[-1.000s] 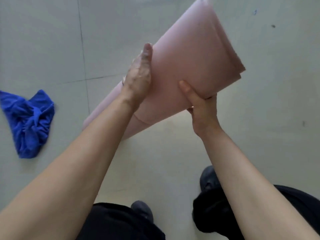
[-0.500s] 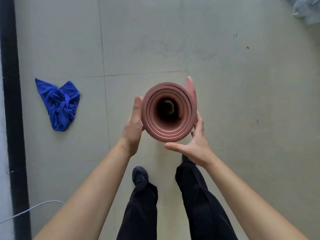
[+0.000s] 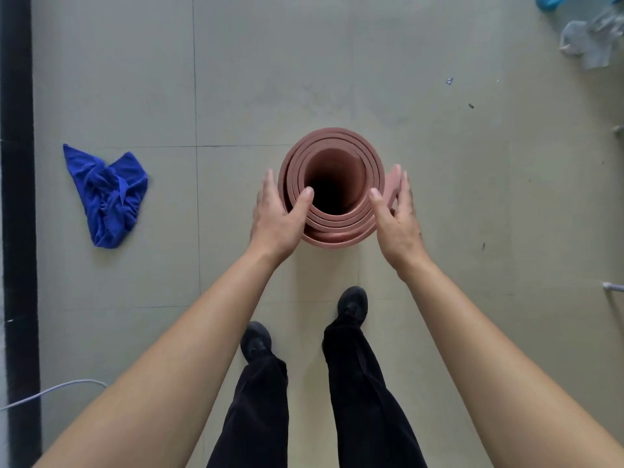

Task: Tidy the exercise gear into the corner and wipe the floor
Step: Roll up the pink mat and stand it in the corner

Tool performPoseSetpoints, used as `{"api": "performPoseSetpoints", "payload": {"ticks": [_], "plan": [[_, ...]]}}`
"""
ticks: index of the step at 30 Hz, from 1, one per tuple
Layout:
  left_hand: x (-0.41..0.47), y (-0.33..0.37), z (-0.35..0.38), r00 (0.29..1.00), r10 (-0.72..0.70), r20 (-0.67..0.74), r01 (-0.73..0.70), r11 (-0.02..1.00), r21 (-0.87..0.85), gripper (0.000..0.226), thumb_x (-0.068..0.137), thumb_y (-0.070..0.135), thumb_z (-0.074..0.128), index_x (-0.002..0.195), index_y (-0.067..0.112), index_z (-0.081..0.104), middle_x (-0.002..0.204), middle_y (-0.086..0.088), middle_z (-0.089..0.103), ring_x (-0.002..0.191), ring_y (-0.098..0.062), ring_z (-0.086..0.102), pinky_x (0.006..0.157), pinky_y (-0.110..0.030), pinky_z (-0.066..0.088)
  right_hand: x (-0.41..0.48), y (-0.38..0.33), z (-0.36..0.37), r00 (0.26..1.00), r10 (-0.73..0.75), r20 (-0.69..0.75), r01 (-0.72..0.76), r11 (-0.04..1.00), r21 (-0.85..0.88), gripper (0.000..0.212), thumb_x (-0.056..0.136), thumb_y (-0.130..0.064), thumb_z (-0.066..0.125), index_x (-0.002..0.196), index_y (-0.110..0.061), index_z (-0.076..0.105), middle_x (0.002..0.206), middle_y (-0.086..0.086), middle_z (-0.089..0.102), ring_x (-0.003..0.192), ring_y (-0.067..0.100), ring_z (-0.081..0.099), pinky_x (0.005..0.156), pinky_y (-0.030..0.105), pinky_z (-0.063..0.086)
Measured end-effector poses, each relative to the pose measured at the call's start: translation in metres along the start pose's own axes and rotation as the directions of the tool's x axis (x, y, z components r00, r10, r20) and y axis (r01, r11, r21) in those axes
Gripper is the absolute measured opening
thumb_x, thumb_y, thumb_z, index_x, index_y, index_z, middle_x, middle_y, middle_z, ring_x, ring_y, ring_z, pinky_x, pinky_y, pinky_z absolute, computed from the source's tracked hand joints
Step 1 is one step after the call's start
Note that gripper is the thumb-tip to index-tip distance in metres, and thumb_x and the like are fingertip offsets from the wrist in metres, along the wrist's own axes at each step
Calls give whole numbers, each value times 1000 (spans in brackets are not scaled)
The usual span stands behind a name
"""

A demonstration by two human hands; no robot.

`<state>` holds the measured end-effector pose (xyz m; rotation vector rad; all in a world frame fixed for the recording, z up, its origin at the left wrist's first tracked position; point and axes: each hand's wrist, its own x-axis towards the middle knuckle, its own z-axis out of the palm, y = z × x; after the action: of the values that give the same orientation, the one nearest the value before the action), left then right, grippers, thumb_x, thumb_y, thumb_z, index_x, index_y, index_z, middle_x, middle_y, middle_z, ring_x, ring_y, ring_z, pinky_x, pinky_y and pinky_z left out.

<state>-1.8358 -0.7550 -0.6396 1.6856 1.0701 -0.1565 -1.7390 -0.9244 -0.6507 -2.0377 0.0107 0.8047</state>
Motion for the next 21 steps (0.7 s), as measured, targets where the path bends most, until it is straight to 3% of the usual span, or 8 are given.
{"api": "performPoseSetpoints", "payload": {"ticks": [1, 3, 6, 10, 13, 15, 18, 21], "plan": [[4, 6, 2, 999, 39, -7, -39, 999, -1, 83, 92, 53, 54, 157, 30, 7, 164, 4, 15, 149, -11, 15, 122, -33, 15, 7, -2, 0, 999, -15, 47, 16, 1000, -9, 72, 93, -59, 46, 155, -46, 11, 162, -19, 18, 150, 6, 18, 124, 43, 18], [10, 14, 8, 997, 67, 31, -69, 996, 58, 80, 96, 37, 53, 155, 38, -2, 162, 3, 18, 144, -14, 28, 117, -34, 26, 16, -3, -1, 987, -10, 159, 20, 998, -62, 64, 96, -60, 42, 152, -52, 12, 160, -22, 24, 148, 8, 24, 123, 42, 20], [16, 21, 15, 1000, 22, -5, -20, 972, 235, 67, 89, 23, 52, 145, 30, 16, 143, -5, 46, 116, -28, 54, 90, -36, 42, 20, -3, -6, 972, 74, 222, -57, 995, -82, 60, 94, -60, 41, 145, -63, 9, 157, -21, 32, 141, 16, 38, 115, 51, 35], [17, 28, 17, 999, -40, -34, 51, 870, 491, 49, 87, 29, 57, 123, 13, 28, 107, -8, 60, 94, -35, 58, 76, -35, 38, 5, 0, -13, 955, 143, 259, -129, 989, -72, 80, 74, -79, 55, 134, -76, 2, 154, -14, 40, 135, 22, 46, 107, 55, 43], [8, 24, 18, 995, -96, -27, 93, 792, 604, 55, 86, 34, 59, 126, 11, 28, 97, -10, 58, 97, -39, 60, 75, -36, 41, -15, 14, -11, 941, 235, 243, -206, 969, -139, 90, 73, -65, 62, 135, -74, -2, 143, 0, 53, 116, 29, 60, 93, 51, 55], [-3, 23, 19, 993, -118, -3, 98, 806, 584, 58, 85, 32, 60, 134, 17, 31, 104, -11, 63, 101, -38, 59, 80, -37, 43, -23, 19, -13, 944, 266, 195, -256, 964, -78, 90, 72, -50, 58, 138, -72, 0, 139, 5, 54, 108, 29, 63, 86, 49, 58], [-23, 34, 21, 990, -127, 58, 89, 895, 437, 66, 84, 21, 58, 144, 34, 33, 115, -2, 65, 102, -28, 58, 90, -32, 45, -29, 8, -33, 954, 214, 210, -222, 975, 16, 90, 78, -30, 55, 137, -76, 5, 151, -10, 44, 127, 27, 52, 104, 50, 48], [-36, 68, 14, 984, -171, 44, 149, 939, 309, 71, 75, 22, 55, 141, 43, 38, 117, 4, 67, 106, -26, 60, 97, -38, 49, -34, -25, -64, 944, 198, 262, -207, 978, 5, 88, 79, -26, 54, 141, -70, 10, 144, -12, 50, 126, 22, 52, 107, 46, 45]]}}
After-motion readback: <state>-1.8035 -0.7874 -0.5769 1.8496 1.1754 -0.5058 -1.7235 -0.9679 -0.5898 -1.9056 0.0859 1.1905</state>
